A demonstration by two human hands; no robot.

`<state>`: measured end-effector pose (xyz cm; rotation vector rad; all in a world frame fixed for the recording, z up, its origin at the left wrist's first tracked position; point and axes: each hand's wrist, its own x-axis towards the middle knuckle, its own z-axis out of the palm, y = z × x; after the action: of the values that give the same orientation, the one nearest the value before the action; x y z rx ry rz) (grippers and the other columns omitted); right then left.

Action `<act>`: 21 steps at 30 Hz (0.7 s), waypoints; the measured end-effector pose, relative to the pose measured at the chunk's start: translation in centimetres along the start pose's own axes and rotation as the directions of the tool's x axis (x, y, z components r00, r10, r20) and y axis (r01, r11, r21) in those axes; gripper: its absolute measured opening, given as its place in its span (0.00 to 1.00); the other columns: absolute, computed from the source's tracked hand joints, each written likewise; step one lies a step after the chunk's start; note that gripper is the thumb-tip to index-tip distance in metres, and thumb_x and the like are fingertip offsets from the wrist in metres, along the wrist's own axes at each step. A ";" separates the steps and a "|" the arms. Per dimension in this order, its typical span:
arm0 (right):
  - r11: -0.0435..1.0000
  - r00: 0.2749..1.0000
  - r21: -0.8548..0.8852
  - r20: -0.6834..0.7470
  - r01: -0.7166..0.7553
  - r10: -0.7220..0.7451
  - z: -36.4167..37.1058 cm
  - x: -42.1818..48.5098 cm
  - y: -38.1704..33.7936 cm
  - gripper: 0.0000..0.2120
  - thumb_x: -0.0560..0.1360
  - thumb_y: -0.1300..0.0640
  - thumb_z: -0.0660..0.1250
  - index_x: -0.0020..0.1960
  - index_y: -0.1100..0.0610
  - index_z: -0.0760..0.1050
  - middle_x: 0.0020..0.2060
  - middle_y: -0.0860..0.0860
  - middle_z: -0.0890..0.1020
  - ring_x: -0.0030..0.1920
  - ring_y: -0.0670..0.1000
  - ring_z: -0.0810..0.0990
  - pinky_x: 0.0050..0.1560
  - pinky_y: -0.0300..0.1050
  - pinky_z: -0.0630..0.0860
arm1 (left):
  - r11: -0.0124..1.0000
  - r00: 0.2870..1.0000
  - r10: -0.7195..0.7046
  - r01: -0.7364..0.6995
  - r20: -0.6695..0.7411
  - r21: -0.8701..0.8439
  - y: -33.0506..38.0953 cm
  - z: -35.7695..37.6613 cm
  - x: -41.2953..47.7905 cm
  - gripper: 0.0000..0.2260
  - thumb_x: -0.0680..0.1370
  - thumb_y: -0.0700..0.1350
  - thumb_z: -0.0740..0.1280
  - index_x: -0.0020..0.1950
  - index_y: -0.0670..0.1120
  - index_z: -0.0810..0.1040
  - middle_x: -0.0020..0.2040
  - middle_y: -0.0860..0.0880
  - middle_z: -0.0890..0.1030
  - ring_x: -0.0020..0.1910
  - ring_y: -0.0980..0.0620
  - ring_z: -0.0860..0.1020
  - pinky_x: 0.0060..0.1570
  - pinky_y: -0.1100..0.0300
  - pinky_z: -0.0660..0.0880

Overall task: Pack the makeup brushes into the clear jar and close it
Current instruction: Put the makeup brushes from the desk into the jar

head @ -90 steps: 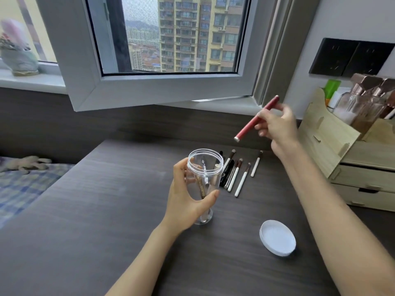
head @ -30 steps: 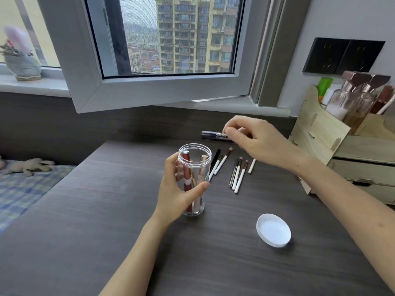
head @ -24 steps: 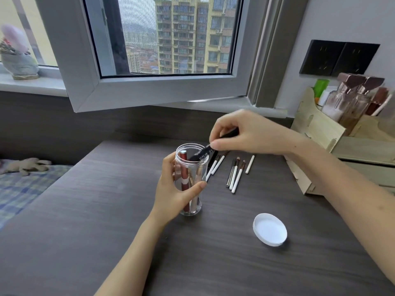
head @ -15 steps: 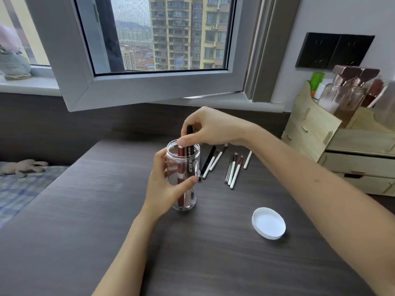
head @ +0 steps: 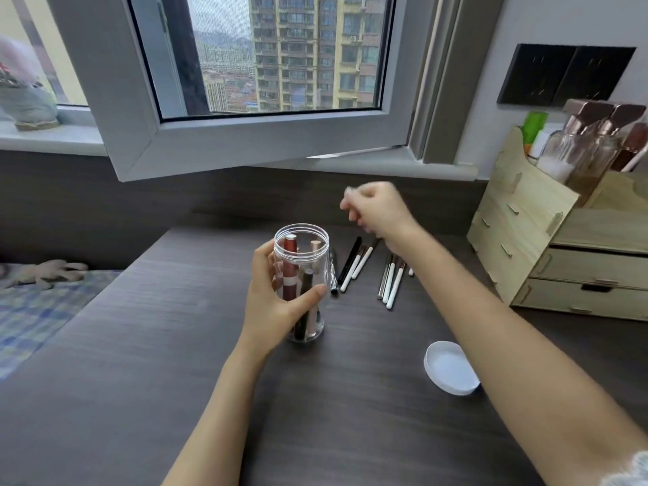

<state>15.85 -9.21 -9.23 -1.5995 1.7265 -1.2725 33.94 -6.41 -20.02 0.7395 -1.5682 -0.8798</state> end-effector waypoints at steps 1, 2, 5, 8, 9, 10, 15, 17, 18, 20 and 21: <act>0.982 0.998 -0.184 -0.030 -0.051 0.046 1.2 0.8 1.6 0.10 0.76 0.55 0.63 0.40 0.57 0.78 0.34 0.54 0.81 0.33 0.51 0.77 0.34 0.41 0.74 | 1.000 1.000 -0.001 0.001 0.003 -0.003 0.0 0.0 0.0 0.31 0.64 0.44 0.77 0.61 0.62 0.67 0.56 0.65 0.78 0.57 0.61 0.78 0.54 0.71 0.72; 0.934 0.996 -0.347 -0.022 -0.087 0.084 2.4 1.2 3.0 0.08 0.74 0.54 0.64 0.46 0.57 0.79 0.42 0.56 0.83 0.42 0.54 0.81 0.44 0.45 0.77 | 1.000 1.000 0.000 0.000 0.007 -0.002 0.0 0.0 0.0 0.31 0.64 0.44 0.77 0.61 0.62 0.67 0.55 0.66 0.78 0.57 0.62 0.78 0.54 0.72 0.72; 0.763 0.988 -0.640 0.041 -0.089 0.149 5.1 1.8 5.7 0.20 0.73 0.46 0.66 0.59 0.58 0.73 0.57 0.56 0.81 0.59 0.59 0.78 0.53 0.48 0.74 | 1.000 1.000 -0.002 0.002 0.010 0.007 0.1 0.0 0.0 0.31 0.64 0.48 0.77 0.60 0.65 0.66 0.55 0.70 0.77 0.58 0.65 0.77 0.54 0.74 0.70; 0.665 0.984 -0.743 0.052 -0.074 0.169 7.0 2.5 6.8 0.25 0.71 0.44 0.67 0.60 0.59 0.71 0.57 0.57 0.81 0.58 0.59 0.79 0.51 0.48 0.74 | 1.000 1.000 0.005 -0.005 0.002 0.000 0.2 0.0 0.0 0.30 0.62 0.52 0.76 0.59 0.66 0.66 0.55 0.70 0.77 0.57 0.64 0.77 0.53 0.73 0.71; 0.655 0.982 -0.751 0.054 -0.080 0.182 7.5 2.7 7.1 0.24 0.71 0.46 0.68 0.60 0.59 0.71 0.58 0.57 0.81 0.58 0.59 0.79 0.51 0.48 0.75 | 1.000 1.000 0.007 -0.007 0.001 0.000 0.2 0.1 0.0 0.30 0.62 0.52 0.76 0.59 0.67 0.66 0.55 0.69 0.77 0.57 0.63 0.77 0.53 0.73 0.71; 0.659 0.980 -0.747 0.053 -0.090 0.194 7.8 2.8 7.3 0.22 0.71 0.48 0.68 0.61 0.59 0.72 0.58 0.57 0.81 0.59 0.60 0.79 0.52 0.47 0.75 | 1.000 1.000 0.008 -0.008 0.001 -0.002 0.2 0.1 0.0 0.31 0.62 0.52 0.77 0.59 0.67 0.67 0.55 0.69 0.77 0.57 0.61 0.78 0.53 0.72 0.71; 0.854 0.993 -0.507 -0.048 -0.118 0.109 5.5 2.4 5.8 0.19 0.72 0.58 0.65 0.63 0.57 0.74 0.59 0.58 0.81 0.60 0.61 0.77 0.56 0.48 0.73 | 1.000 1.000 0.007 -0.007 0.001 0.001 0.2 0.1 0.0 0.30 0.62 0.53 0.77 0.59 0.68 0.67 0.55 0.68 0.78 0.57 0.59 0.78 0.53 0.71 0.72; 0.961 0.977 -0.273 -0.210 -0.042 -0.017 3.2 1.7 3.9 0.20 0.72 0.60 0.66 0.63 0.56 0.74 0.51 0.57 0.83 0.54 0.59 0.80 0.54 0.48 0.74 | 1.000 1.000 0.005 -0.005 0.006 0.004 0.2 0.2 0.0 0.30 0.62 0.53 0.76 0.59 0.68 0.66 0.55 0.69 0.78 0.56 0.61 0.78 0.53 0.72 0.71; 0.990 0.948 -0.134 -0.306 0.046 -0.085 2.0 1.0 2.6 0.18 0.72 0.61 0.66 0.62 0.55 0.74 0.45 0.55 0.83 0.48 0.57 0.82 0.49 0.48 0.76 | 1.000 1.000 0.003 -0.003 0.008 0.002 0.2 0.2 0.0 0.30 0.62 0.53 0.76 0.59 0.68 0.66 0.55 0.69 0.78 0.56 0.62 0.78 0.53 0.73 0.71; 0.954 0.875 0.146 -0.452 0.263 -0.172 0.0 -0.9 0.1 0.14 0.73 0.61 0.66 0.58 0.54 0.72 0.37 0.53 0.81 0.37 0.51 0.81 0.36 0.47 0.80 | 1.000 1.000 0.000 0.000 0.013 -0.003 0.2 0.3 -0.1 0.31 0.63 0.52 0.76 0.59 0.67 0.66 0.55 0.69 0.78 0.56 0.62 0.78 0.53 0.73 0.71; 0.900 0.853 0.250 -0.480 0.358 -0.206 -0.7 -2.0 -0.9 0.13 0.73 0.61 0.67 0.56 0.51 0.71 0.35 0.52 0.81 0.34 0.48 0.81 0.31 0.42 0.79 | 1.000 1.000 -0.001 0.001 0.016 -0.004 0.2 0.3 -0.1 0.31 0.63 0.52 0.76 0.60 0.67 0.66 0.55 0.69 0.78 0.56 0.62 0.78 0.53 0.73 0.71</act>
<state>16.14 -7.00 -8.64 -1.4762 1.4252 -2.0933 33.62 -6.16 -19.97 0.7322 -1.5797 -0.8908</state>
